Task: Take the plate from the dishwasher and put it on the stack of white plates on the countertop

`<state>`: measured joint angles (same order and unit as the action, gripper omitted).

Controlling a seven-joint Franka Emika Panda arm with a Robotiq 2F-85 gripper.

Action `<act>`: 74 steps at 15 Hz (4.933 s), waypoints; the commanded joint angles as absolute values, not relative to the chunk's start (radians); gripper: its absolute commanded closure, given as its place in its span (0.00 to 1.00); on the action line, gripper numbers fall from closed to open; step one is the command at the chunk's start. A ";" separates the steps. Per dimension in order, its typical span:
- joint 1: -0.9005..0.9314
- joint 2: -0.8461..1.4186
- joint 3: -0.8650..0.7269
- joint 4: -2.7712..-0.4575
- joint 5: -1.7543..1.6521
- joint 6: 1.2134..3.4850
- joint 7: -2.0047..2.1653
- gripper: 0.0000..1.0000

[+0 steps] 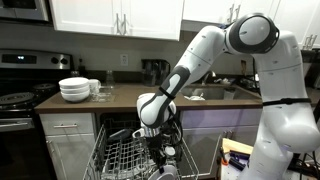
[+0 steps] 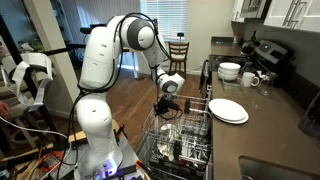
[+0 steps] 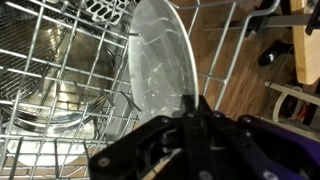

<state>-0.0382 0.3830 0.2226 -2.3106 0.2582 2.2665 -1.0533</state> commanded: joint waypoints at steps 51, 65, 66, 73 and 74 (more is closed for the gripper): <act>0.118 0.081 0.148 -2.471 -0.259 2.463 -0.345 0.94; 0.217 -0.005 0.185 -2.456 -0.528 2.320 -0.027 0.99; 0.225 -0.014 0.192 -2.453 -0.558 2.302 0.007 0.99; 0.274 -0.049 0.266 -2.409 -0.720 2.133 0.213 0.99; 0.279 -0.049 0.275 -2.402 -0.746 2.109 0.243 0.99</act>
